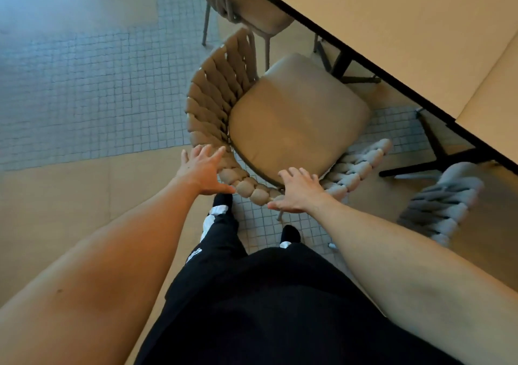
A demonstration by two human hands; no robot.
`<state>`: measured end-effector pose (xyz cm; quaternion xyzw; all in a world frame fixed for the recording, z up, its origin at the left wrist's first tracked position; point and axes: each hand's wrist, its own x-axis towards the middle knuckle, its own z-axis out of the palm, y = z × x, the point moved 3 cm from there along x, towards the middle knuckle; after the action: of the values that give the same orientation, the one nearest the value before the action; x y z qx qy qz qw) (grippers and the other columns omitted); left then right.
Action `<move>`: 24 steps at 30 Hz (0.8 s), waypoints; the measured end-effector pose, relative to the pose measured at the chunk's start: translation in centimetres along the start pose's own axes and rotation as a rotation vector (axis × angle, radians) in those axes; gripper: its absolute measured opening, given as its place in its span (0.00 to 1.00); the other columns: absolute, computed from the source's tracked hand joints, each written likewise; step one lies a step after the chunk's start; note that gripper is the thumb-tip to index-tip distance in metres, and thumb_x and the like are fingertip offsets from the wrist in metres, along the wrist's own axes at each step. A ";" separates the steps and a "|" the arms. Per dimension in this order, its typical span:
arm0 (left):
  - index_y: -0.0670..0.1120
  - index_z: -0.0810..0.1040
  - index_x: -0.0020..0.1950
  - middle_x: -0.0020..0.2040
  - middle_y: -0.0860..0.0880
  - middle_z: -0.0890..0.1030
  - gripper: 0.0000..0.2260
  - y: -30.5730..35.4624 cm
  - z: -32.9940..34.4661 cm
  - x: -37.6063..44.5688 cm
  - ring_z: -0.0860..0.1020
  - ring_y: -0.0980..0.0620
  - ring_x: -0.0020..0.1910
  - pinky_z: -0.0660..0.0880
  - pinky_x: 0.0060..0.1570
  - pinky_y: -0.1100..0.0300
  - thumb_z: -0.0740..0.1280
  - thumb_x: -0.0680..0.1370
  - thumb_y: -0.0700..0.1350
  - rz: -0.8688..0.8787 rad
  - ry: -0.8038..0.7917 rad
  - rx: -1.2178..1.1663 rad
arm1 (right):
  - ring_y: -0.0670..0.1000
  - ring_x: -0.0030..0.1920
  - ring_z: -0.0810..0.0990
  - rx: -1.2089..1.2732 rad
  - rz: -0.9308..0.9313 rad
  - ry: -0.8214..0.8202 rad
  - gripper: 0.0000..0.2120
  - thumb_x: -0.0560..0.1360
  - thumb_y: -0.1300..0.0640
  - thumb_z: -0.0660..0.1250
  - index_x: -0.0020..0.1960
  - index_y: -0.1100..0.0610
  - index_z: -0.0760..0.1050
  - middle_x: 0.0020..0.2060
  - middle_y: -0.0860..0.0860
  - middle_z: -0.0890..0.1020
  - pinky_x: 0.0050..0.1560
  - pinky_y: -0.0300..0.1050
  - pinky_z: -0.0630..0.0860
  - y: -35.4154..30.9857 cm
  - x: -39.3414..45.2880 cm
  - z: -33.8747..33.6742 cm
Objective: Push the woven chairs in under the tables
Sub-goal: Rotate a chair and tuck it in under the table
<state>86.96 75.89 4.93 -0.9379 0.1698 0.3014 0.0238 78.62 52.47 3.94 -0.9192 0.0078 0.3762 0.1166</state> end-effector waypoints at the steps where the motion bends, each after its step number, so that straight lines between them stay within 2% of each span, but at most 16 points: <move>1: 0.54 0.45 0.83 0.82 0.44 0.51 0.55 -0.5 -0.4 0.9 0.48 0.39 0.81 0.46 0.76 0.33 0.69 0.66 0.75 0.028 -0.020 0.037 | 0.61 0.76 0.60 0.023 0.029 -0.006 0.45 0.70 0.28 0.68 0.76 0.53 0.62 0.75 0.55 0.65 0.74 0.66 0.60 -0.3 0.3 0.1; 5: 0.55 0.44 0.83 0.82 0.44 0.50 0.56 -2.4 -1.8 4.1 0.46 0.39 0.81 0.43 0.75 0.32 0.70 0.65 0.75 0.138 -0.087 0.179 | 0.61 0.76 0.59 0.125 0.132 -0.021 0.46 0.69 0.27 0.68 0.77 0.52 0.61 0.76 0.55 0.63 0.75 0.68 0.58 -1.8 1.5 0.6; 8: 0.56 0.43 0.82 0.83 0.44 0.49 0.56 -3.4 -2.5 6.2 0.46 0.38 0.81 0.42 0.74 0.32 0.70 0.65 0.75 0.232 -0.147 0.292 | 0.61 0.75 0.61 0.200 0.206 -0.005 0.46 0.68 0.27 0.69 0.76 0.51 0.62 0.73 0.55 0.65 0.73 0.67 0.60 -2.9 2.2 1.0; 14: 0.57 0.43 0.82 0.82 0.43 0.52 0.56 -4.4 -2.6 9.5 0.49 0.35 0.80 0.43 0.75 0.30 0.69 0.65 0.75 0.387 -0.235 0.483 | 0.62 0.74 0.62 0.277 0.332 -0.026 0.47 0.68 0.26 0.68 0.78 0.51 0.61 0.73 0.54 0.66 0.72 0.67 0.61 -5.2 2.8 3.2; 19: 0.58 0.43 0.82 0.82 0.45 0.55 0.55 -5.4 -2.0 10.6 0.50 0.35 0.80 0.43 0.74 0.29 0.70 0.65 0.75 0.452 -0.278 0.587 | 0.62 0.73 0.66 0.240 0.390 -0.071 0.42 0.70 0.27 0.68 0.73 0.52 0.65 0.72 0.54 0.70 0.70 0.67 0.60 -7.2 3.2 4.4; 24: 0.61 0.51 0.81 0.80 0.48 0.62 0.47 -6.0 -1.7 11.4 0.55 0.36 0.78 0.44 0.73 0.27 0.69 0.69 0.72 0.515 -0.237 0.664 | 0.62 0.70 0.68 0.219 0.426 -0.075 0.35 0.71 0.29 0.66 0.69 0.50 0.67 0.66 0.54 0.76 0.70 0.72 0.56 -7.8 4.3 4.9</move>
<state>98.57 77.84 -0.55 -0.7654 0.4820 0.3321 0.2676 79.08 61.45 -0.78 -0.8641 0.2379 0.4230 0.1336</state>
